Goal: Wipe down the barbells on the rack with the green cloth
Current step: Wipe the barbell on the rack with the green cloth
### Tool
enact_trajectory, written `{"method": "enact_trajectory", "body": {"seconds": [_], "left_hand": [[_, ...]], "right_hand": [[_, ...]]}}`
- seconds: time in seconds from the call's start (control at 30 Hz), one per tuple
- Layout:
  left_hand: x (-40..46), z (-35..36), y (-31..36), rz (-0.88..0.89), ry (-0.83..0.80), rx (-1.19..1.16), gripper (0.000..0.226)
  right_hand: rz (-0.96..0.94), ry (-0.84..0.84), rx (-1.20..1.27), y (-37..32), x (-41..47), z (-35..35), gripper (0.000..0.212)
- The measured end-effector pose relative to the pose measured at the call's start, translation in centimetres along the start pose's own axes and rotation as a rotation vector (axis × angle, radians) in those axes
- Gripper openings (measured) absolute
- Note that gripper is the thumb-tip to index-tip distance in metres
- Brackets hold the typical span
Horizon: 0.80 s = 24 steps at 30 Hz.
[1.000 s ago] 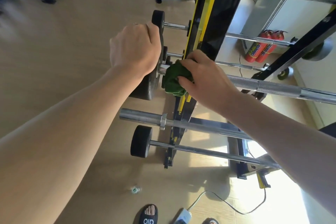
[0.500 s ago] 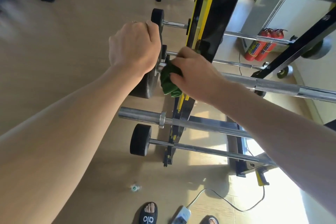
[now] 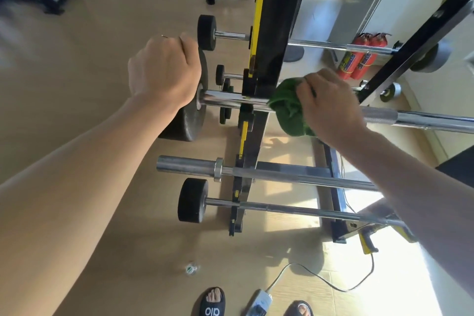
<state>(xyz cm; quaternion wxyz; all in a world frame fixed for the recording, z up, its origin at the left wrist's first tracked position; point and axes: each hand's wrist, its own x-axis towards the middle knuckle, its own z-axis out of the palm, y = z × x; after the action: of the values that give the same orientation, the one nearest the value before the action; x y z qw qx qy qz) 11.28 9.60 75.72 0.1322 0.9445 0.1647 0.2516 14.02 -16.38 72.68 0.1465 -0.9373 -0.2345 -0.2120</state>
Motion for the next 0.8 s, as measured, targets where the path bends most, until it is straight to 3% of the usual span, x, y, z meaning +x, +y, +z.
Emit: {"method": "enact_trajectory", "body": {"seconds": [0.1, 0.23, 0.37, 0.47, 0.63, 0.73, 0.8], "left_hand": [[0.1, 0.2, -0.2, 0.026, 0.012, 0.018, 0.063], [0.2, -0.2, -0.4, 0.038, -0.012, 0.074, 0.064], [-1.1, -1.3, 0.7, 0.186, 0.106, 0.174, 0.052], [-2.9, -2.0, 2.6, 0.273, 0.132, 0.155, 0.035], [-4.9, 0.9, 8.6, 0.681, -0.073, -0.083, 0.030], [-4.0, 3.3, 9.1, 0.660, -0.206, -0.057, 0.020], [-4.0, 4.4, 8.3, 0.614, -0.256, -0.052, 0.026]], "right_hand": [[-0.203, -0.070, -0.188, -4.0, -0.1, 1.5, 0.031], [-0.170, -0.001, -0.272, -1.8, -0.8, 1.7, 0.021], [-0.139, -0.075, -0.326, 1.8, -1.4, 0.9, 0.034], [-0.015, -0.074, -0.299, 4.8, -2.3, 0.5, 0.045], [0.156, 0.074, -0.100, 2.7, -1.9, 1.2, 0.044], [0.137, 0.098, -0.167, -0.2, -1.0, 2.5, 0.045], [0.057, 0.040, -0.221, -0.1, -0.7, 2.6, 0.047]]}}
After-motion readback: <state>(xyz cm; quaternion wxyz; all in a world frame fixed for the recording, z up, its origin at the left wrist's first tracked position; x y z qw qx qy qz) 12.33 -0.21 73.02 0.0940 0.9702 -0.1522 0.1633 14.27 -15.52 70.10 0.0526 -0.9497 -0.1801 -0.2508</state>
